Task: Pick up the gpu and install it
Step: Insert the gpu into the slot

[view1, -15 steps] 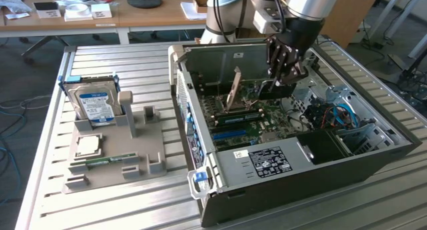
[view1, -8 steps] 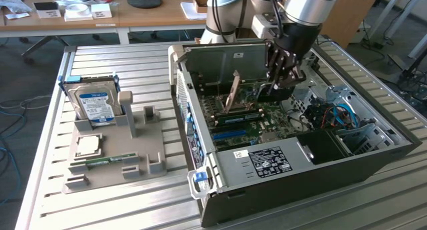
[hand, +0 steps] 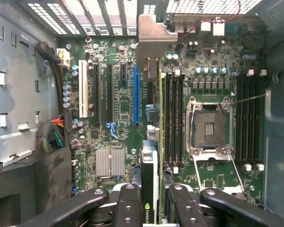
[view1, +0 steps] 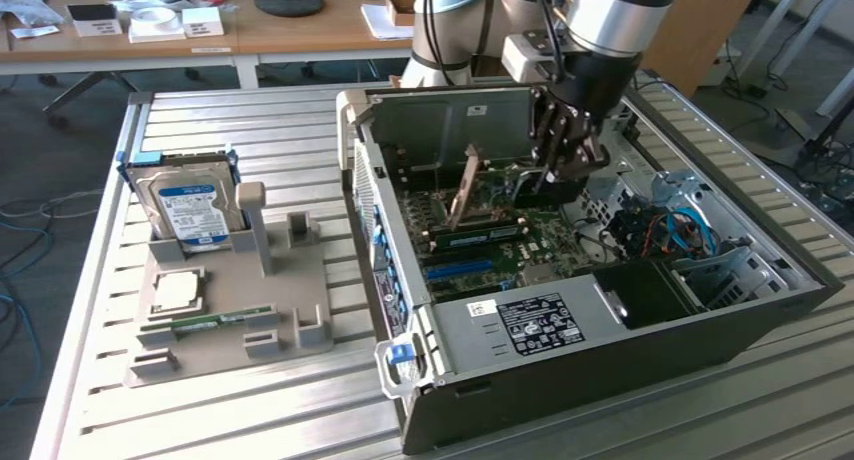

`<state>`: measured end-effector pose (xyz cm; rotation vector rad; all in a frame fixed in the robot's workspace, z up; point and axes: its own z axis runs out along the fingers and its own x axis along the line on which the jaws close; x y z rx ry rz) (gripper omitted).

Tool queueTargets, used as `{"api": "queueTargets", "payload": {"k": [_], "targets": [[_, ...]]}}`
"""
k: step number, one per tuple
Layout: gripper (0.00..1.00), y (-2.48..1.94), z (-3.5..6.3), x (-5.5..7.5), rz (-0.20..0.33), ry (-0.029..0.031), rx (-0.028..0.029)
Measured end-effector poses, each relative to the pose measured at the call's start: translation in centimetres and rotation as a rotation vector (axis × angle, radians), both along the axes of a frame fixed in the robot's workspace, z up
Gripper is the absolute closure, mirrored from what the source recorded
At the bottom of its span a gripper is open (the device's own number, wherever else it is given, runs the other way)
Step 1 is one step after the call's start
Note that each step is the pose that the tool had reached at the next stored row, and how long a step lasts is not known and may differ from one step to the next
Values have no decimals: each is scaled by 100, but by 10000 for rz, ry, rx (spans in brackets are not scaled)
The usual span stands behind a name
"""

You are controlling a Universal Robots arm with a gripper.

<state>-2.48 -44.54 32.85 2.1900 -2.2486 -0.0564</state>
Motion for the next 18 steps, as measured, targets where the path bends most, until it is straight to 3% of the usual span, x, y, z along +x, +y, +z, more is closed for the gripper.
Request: {"api": "queueTargets", "payload": {"k": [5,18], "targets": [[73,-39,-3,-4,0,0,-1],[73,-42,-93,-23,0,1,-4]]}}
